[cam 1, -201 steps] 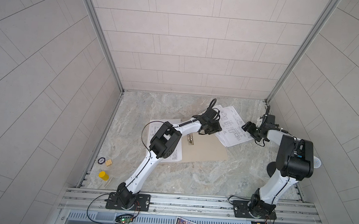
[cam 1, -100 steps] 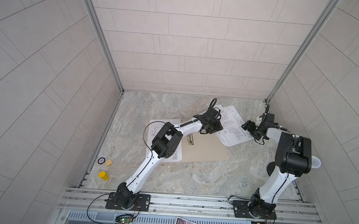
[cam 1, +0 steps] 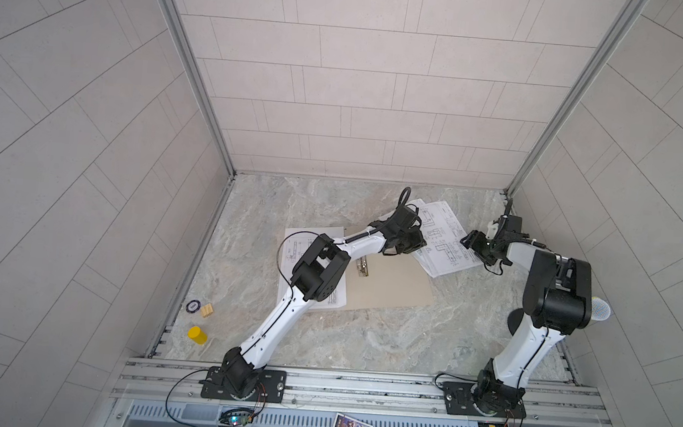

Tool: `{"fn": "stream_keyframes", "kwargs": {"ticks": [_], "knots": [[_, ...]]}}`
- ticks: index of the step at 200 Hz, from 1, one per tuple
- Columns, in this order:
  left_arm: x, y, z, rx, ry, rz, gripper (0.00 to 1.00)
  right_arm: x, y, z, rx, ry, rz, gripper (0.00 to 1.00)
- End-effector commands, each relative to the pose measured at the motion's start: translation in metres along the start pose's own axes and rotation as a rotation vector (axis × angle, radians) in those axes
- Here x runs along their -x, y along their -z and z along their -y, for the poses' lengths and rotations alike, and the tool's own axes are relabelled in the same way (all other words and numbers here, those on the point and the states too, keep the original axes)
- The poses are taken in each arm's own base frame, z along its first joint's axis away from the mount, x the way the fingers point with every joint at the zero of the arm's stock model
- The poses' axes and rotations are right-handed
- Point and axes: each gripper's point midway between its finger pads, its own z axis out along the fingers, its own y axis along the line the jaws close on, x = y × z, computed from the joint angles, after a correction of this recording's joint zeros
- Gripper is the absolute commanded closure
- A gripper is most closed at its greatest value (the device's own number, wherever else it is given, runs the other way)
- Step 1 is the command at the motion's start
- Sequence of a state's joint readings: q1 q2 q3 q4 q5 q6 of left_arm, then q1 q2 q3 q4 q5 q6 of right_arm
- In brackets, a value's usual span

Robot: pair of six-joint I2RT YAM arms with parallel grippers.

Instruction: Put the files into the folder

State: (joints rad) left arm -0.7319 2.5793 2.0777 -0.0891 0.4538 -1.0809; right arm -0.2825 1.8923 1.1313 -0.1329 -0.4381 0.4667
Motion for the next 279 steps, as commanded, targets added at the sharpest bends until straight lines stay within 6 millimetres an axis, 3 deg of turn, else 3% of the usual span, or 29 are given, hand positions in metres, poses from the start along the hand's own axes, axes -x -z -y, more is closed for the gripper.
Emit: {"fn": "stream_keyframes", "kwargs": {"ticks": [1, 26, 52, 118, 146, 178, 229, 279], "knots": [[0.001, 0.003, 0.017, -0.068, -0.005, 0.015, 0.86, -0.022, 0.0, 0.009, -0.028, -0.023, -0.079, 0.27], [0.006, 0.014, 0.033, -0.098, -0.032, 0.034, 0.96, -0.019, 0.01, 0.001, -0.001, -0.022, -0.061, 0.27], [0.011, 0.027, 0.047, -0.132, -0.047, 0.043, 1.0, -0.016, 0.023, -0.008, 0.027, -0.023, -0.033, 0.26], [0.012, 0.083, 0.056, -0.155, -0.091, 0.059, 1.0, -0.015, 0.051, -0.022, 0.055, -0.006, 0.011, 0.23], [0.008, 0.105, 0.035, -0.115, -0.1, 0.064, 1.0, -0.017, 0.054, -0.027, 0.067, -0.001, 0.006, 0.22], [0.0, 0.127, -0.004, -0.03, -0.102, 0.037, 1.0, -0.018, 0.051, -0.028, 0.057, 0.011, 0.0, 0.22], [-0.009, 0.163, -0.055, 0.095, -0.125, 0.013, 1.0, -0.002, 0.026, -0.015, -0.025, 0.064, -0.031, 0.21], [-0.011, 0.182, -0.08, 0.179, -0.134, -0.013, 1.0, 0.0, 0.008, -0.003, -0.081, 0.048, -0.089, 0.18]]}}
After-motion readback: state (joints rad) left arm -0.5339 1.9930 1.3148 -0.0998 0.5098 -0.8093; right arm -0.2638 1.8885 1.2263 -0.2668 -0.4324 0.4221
